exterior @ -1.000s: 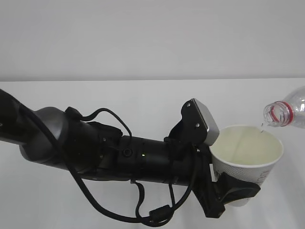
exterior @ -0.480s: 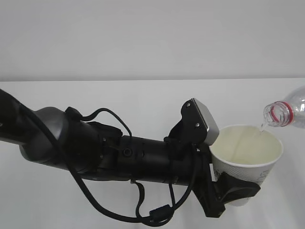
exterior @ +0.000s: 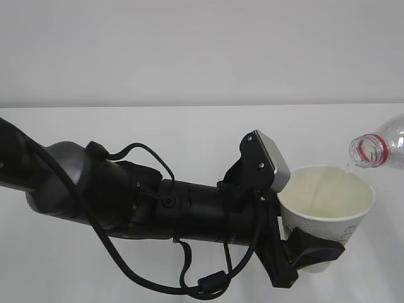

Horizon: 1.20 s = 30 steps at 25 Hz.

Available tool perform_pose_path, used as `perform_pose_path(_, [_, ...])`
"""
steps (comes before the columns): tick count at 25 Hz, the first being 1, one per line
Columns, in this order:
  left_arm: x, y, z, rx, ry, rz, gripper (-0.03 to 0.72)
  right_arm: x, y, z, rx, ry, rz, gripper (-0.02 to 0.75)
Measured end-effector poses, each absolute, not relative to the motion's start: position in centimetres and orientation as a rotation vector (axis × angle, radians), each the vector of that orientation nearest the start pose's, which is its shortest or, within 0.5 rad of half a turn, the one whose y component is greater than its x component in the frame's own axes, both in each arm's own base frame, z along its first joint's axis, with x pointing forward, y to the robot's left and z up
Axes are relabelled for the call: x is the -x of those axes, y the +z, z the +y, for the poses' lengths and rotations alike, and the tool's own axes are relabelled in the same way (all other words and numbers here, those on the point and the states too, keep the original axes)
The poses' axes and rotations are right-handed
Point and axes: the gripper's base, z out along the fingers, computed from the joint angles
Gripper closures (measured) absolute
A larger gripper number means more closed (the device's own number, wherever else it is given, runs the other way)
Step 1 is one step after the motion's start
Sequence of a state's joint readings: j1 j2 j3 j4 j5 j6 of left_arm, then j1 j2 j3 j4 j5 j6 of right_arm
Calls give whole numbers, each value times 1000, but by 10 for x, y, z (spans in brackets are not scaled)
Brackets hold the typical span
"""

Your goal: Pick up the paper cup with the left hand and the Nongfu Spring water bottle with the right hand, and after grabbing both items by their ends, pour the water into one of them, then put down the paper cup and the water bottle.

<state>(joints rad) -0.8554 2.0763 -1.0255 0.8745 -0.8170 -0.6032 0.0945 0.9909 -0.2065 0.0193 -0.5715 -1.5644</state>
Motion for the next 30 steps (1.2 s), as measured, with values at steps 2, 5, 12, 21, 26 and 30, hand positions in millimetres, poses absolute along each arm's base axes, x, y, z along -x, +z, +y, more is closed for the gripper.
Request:
perform_pose_path(2, [-225, 131, -337, -1268, -1076, 1578, 178, -173, 225, 15, 1327, -1074, 1247, 300])
perform_pose_path(5, [-225, 131, -337, -1268, -1076, 1578, 178, -173, 225, 15, 1327, -1074, 1247, 300])
perform_pose_path(12, [-225, 131, -337, -1268, -1075, 1579, 178, -173, 225, 15, 1327, -1074, 1247, 300])
perform_pose_path(21, [-226, 131, -337, -1269, -1070, 1583, 178, -174, 225, 15, 1329, -1076, 1246, 300])
perform_pose_path(26, [-226, 131, -337, -1269, -1070, 1583, 178, -174, 225, 15, 1332, -1078, 1244, 300])
perform_pose_path(30, [-226, 131, -337, -1269, -1070, 1583, 178, -174, 225, 15, 1332, -1078, 1244, 300])
